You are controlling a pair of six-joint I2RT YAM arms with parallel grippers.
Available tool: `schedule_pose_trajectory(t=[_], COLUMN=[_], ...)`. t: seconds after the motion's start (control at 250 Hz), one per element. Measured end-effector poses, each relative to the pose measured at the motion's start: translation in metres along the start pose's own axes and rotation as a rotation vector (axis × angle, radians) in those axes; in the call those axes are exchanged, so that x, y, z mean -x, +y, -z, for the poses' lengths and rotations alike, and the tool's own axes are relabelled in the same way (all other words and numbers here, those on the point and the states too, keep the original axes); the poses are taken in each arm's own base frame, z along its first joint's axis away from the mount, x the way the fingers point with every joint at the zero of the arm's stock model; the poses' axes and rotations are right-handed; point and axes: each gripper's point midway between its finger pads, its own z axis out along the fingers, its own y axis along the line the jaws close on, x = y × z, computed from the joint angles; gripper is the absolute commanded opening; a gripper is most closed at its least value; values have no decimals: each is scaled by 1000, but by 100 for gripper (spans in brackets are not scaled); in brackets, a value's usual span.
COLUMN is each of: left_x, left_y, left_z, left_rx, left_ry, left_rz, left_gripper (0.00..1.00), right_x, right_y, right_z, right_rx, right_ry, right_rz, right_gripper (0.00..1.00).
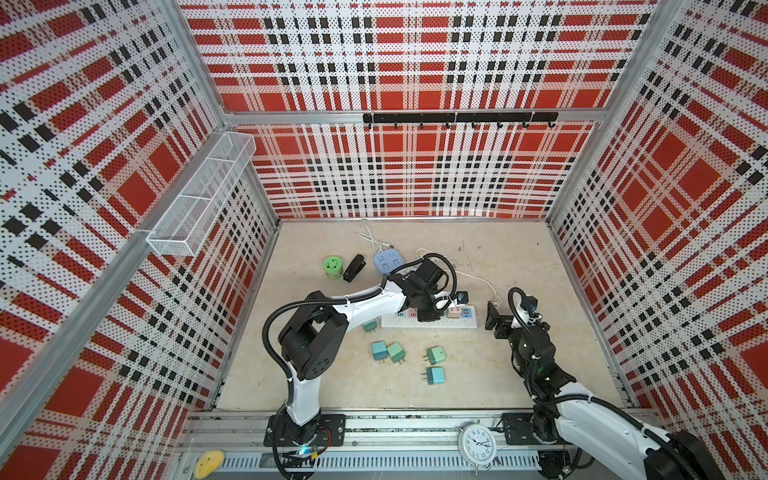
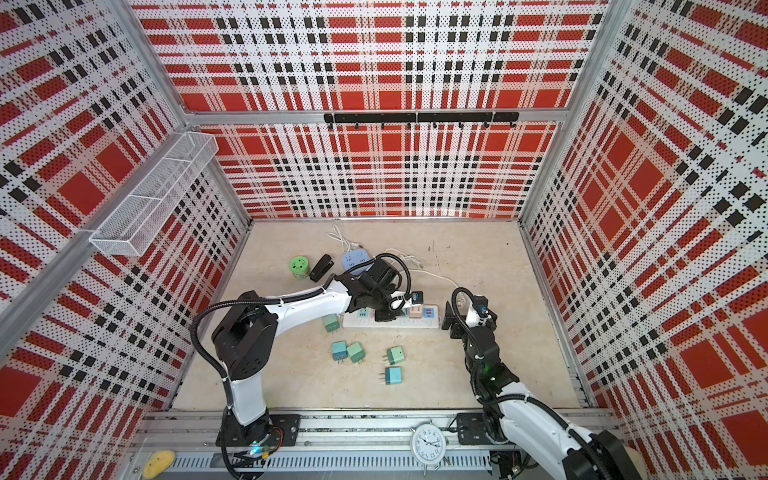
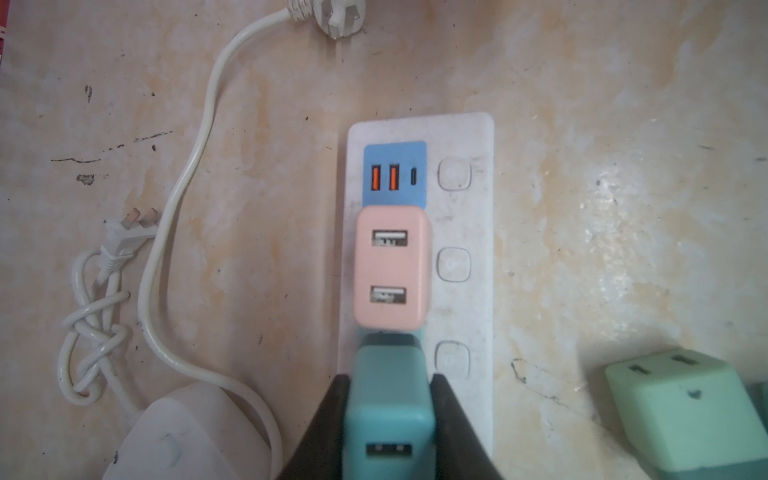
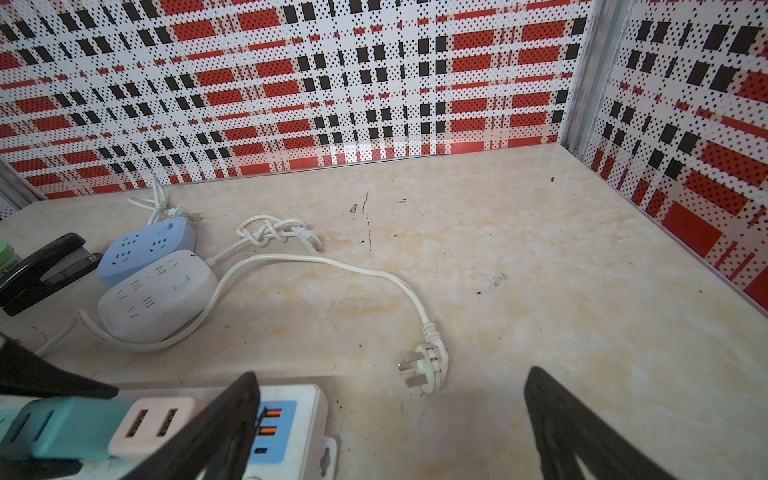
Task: Insert the plug
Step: 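Lower and press the teal adapter into the socket with the left gripper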
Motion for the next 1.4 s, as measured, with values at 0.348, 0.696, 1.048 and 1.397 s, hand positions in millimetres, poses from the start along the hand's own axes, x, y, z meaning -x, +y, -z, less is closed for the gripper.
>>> schedule_pose_trajectory(t=[0.348, 0.696, 1.048, 1.397], left_x=[4, 1, 1, 0], left_y=[-7, -6, -4, -3], left_z=[-1, -5, -9, -15], left_rx=[-27, -28, -44, -83], left_ry=[14, 66, 91, 108], left_rz=[-18, -21, -17, -2], left_gripper=[0, 0, 0, 0], right_x=[0, 0, -1, -2], right_y=[0, 0, -1, -1], right_z=[0, 0, 0, 0], right_rx=[-1, -1, -4, -5], right_ry=[0, 1, 3, 7], right_rz=[-3, -4, -3, -4], right_gripper=[100, 100, 100, 100])
